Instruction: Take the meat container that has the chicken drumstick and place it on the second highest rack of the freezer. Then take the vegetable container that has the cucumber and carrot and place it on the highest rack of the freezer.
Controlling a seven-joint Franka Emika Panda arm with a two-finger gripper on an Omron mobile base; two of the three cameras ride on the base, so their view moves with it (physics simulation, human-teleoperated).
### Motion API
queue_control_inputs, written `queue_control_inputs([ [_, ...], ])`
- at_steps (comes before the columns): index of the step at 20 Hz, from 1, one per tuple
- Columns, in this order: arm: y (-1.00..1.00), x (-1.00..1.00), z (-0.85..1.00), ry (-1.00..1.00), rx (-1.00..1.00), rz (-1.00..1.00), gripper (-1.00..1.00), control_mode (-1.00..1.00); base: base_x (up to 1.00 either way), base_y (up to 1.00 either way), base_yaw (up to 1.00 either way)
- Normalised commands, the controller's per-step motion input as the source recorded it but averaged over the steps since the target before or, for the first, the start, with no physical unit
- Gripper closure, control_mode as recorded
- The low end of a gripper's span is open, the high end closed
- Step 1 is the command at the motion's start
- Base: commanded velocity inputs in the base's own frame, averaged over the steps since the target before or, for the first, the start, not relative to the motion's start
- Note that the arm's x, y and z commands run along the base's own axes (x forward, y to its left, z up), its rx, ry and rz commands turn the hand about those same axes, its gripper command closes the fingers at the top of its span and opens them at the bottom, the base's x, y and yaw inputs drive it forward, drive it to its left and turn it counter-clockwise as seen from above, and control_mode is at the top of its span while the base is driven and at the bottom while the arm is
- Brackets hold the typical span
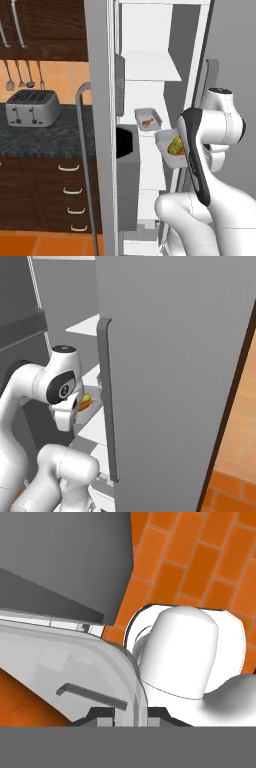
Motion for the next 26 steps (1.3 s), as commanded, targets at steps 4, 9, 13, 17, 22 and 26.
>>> queue_control_inputs([
  [4, 0.00, 0.00, 0.00, 0.00, 0.00, 0.00, 1.00, 1.00, 0.29, 0.29, 0.00],
  [9, 0.00, 0.00, 0.00, 0.00, 0.00, 0.00, 1.00, 1.00, 0.07, 0.16, 0.00],
  [13, 0.00, 0.00, 0.00, 0.00, 0.00, 0.00, 1.00, 1.00, 0.27, 0.00, 0.00],
  [17, 0.00, 0.00, 0.00, 0.00, 0.00, 0.00, 1.00, 1.00, 0.42, 0.00, 0.00],
  [22, 0.00, 0.00, 0.00, 0.00, 0.00, 0.00, 1.00, 1.00, 0.21, 0.00, 0.00],
  [26, 0.00, 0.00, 0.00, 0.00, 0.00, 0.00, 1.00, 1.00, 0.00, 0.00, 0.00],
])
